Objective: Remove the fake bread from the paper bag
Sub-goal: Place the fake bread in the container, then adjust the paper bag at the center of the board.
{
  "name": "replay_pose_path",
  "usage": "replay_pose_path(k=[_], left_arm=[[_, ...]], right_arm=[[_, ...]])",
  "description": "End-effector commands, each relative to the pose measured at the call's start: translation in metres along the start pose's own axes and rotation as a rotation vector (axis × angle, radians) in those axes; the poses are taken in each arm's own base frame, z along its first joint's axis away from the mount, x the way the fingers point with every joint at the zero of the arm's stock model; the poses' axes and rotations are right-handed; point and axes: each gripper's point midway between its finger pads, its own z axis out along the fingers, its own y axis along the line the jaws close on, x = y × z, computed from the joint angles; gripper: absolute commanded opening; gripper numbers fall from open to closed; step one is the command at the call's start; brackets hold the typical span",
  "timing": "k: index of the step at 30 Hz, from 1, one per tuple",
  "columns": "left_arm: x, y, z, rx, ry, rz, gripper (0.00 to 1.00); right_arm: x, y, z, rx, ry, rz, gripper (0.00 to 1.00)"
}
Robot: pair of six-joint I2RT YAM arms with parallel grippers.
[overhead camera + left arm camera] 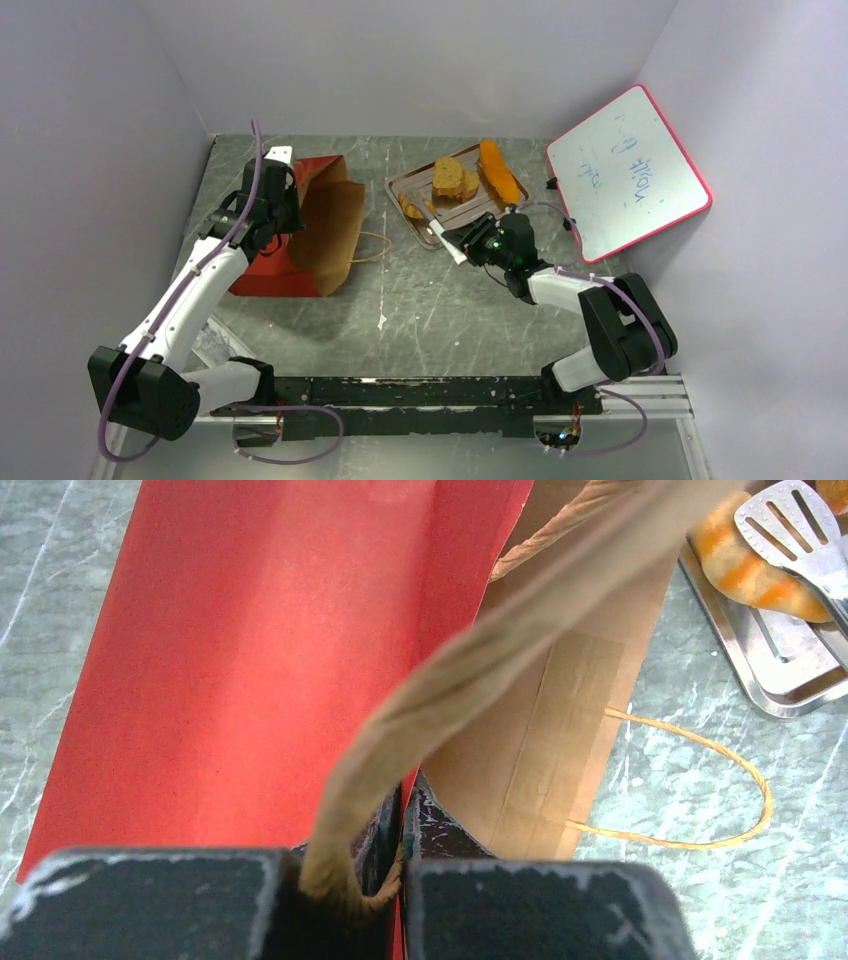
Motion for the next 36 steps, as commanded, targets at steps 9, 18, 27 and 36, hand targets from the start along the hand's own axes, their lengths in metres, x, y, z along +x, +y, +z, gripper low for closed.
replay_pose_path(k=[9, 18, 27, 36], left_arm=[[-0.017, -0.011, -0.009, 0.065, -0.057, -0.003, 0.07], [-0.02, -0.01, -0.013, 0.066, -0.061, 0.001, 0.07], [-0.013, -0.01, -0.012, 0.066, -0.048, -0.001, 0.07], [-0.003, -0.024, -0.018, 0.172, -0.064, 0.053, 0.07]], right_arm=[[-0.02, 0.003, -0.027, 0.019, -0.068, -0.039, 0.44], [-0.017, -0.001, -0.052, 0.054, -0.072, -0.06, 0.44], [-0.019, -0.002, -0.075, 0.081, -0.108, -0.078, 0.43], [-0.023, 0.029, -0.102, 0.014, -0.127, -0.153, 0.41]])
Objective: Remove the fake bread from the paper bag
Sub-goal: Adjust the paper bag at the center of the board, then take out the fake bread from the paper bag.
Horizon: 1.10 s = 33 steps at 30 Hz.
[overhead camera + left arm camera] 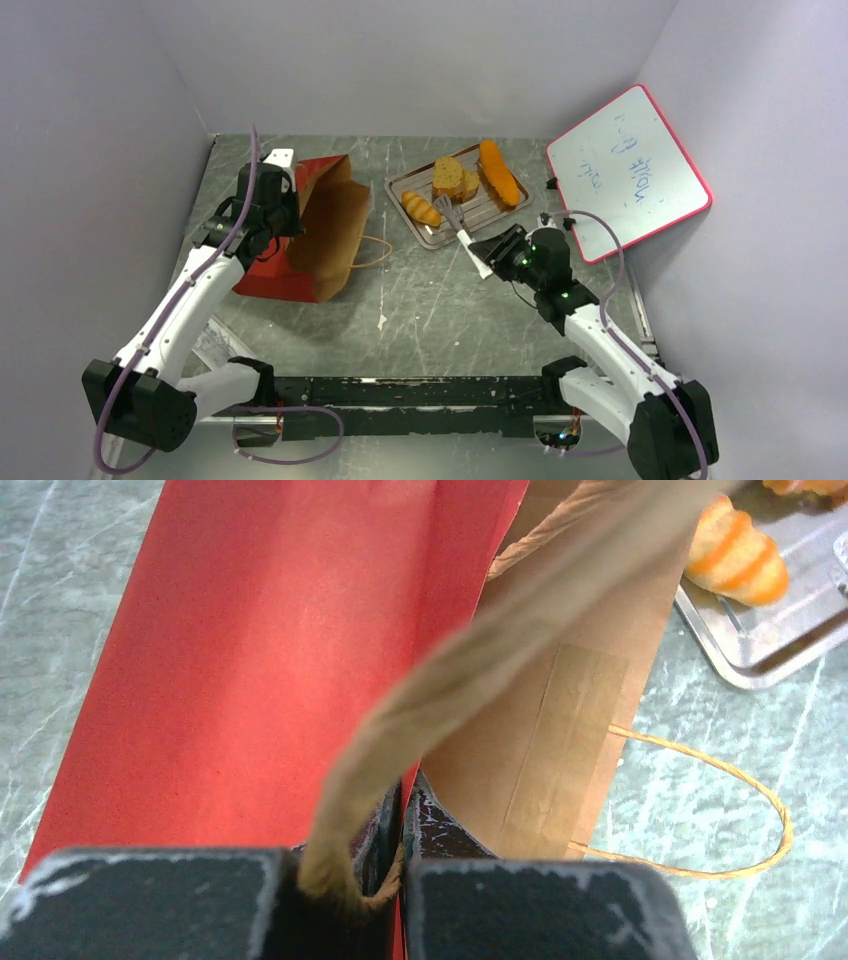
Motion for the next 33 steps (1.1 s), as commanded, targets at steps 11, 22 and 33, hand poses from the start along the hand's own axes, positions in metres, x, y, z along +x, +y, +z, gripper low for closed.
replay_pose_path(k=[11, 22, 33], left_arm=[[0.02, -0.034, -0.022, 0.202, -0.006, 0.114, 0.07], [0.061, -0.04, -0.033, 0.17, 0.142, 0.187, 0.07], [0.054, -0.038, -0.025, 0.107, 0.157, 0.192, 0.07]], right_arm=[[-0.023, 0.085, -0.061, -0.24, -0.038, -0.142, 0.38], [0.012, 0.106, -0.09, -0.396, 0.089, -0.175, 0.37], [0.068, 0.095, -0.116, -0.453, 0.245, -0.229, 0.36]])
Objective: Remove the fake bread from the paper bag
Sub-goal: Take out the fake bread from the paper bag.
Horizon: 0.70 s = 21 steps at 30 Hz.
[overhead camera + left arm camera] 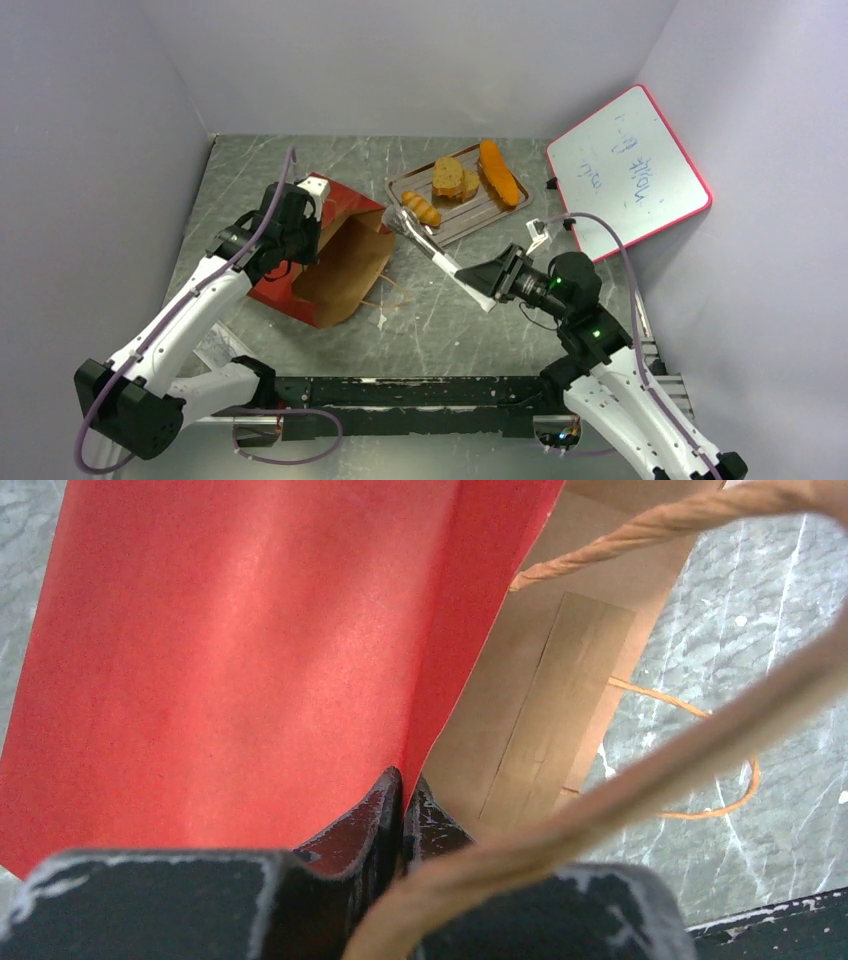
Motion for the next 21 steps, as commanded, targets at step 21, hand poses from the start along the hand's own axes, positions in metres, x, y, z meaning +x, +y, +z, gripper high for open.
replay_pose_path(k=[21], left_arm=[[-0.058, -0.031, 0.011, -0.147, -0.148, 0.295, 0.07]], right_arm=[[0.114, -0.012, 0.026, -0.073, 0.288, -0.021, 0.33]])
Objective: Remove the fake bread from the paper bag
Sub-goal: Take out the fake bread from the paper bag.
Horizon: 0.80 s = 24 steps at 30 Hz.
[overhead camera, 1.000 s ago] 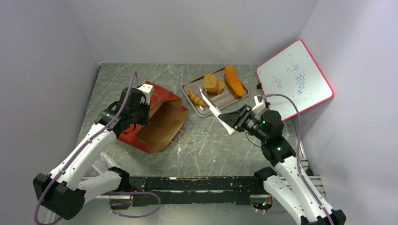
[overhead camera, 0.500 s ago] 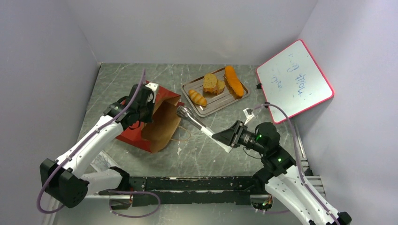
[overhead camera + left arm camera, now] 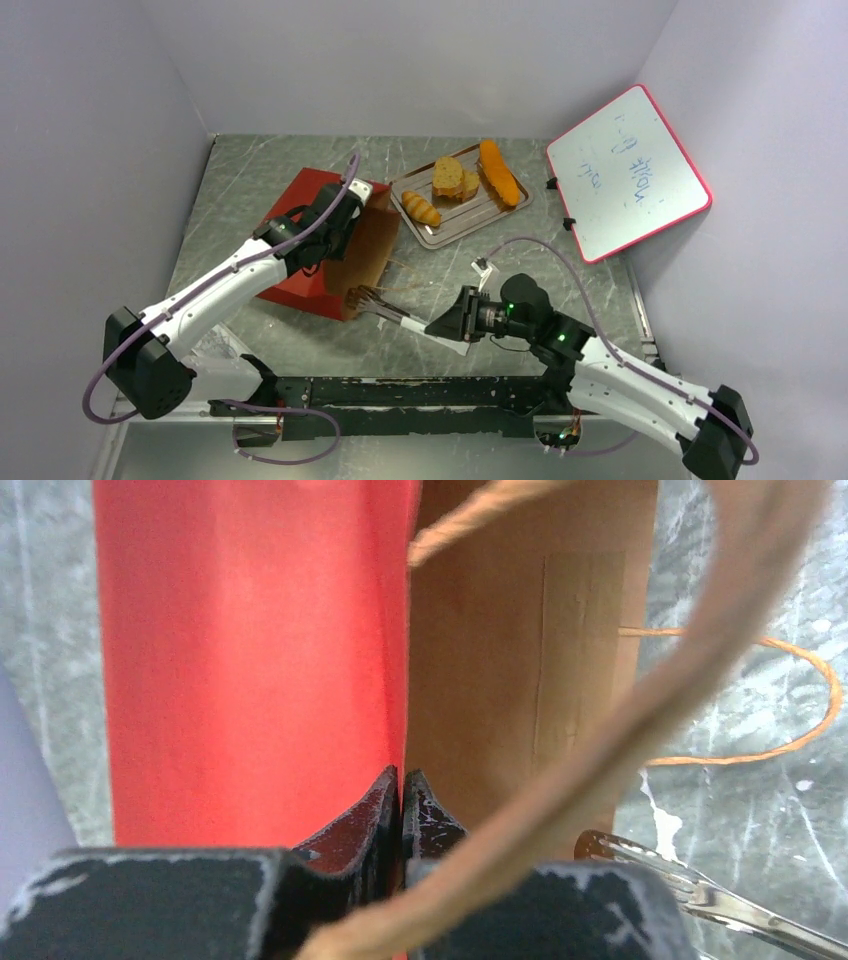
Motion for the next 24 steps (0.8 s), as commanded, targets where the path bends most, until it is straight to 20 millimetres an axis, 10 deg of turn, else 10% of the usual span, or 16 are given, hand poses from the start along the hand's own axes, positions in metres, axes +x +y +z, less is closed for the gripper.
replay_pose_path(k=[1, 10, 24], left_arm=[[-0.046, 0.012, -0.021, -0.046, -0.184, 0.06, 0.07], [-0.041, -0.01, -0.074, 0.077, -0.387, 0.134, 0.07], [-0.008, -0.043, -0.068, 0.111, -0.332, 0.176, 0.07]], right_arm=[[-0.018, 0.017, 0.017, -0.063, -0.081, -0.034, 0.33], [-0.031, 0.018, 0.044, -0.04, -0.107, -0.056, 0.33], [-0.018, 0.003, 0.064, -0.005, -0.08, -0.044, 0.34]])
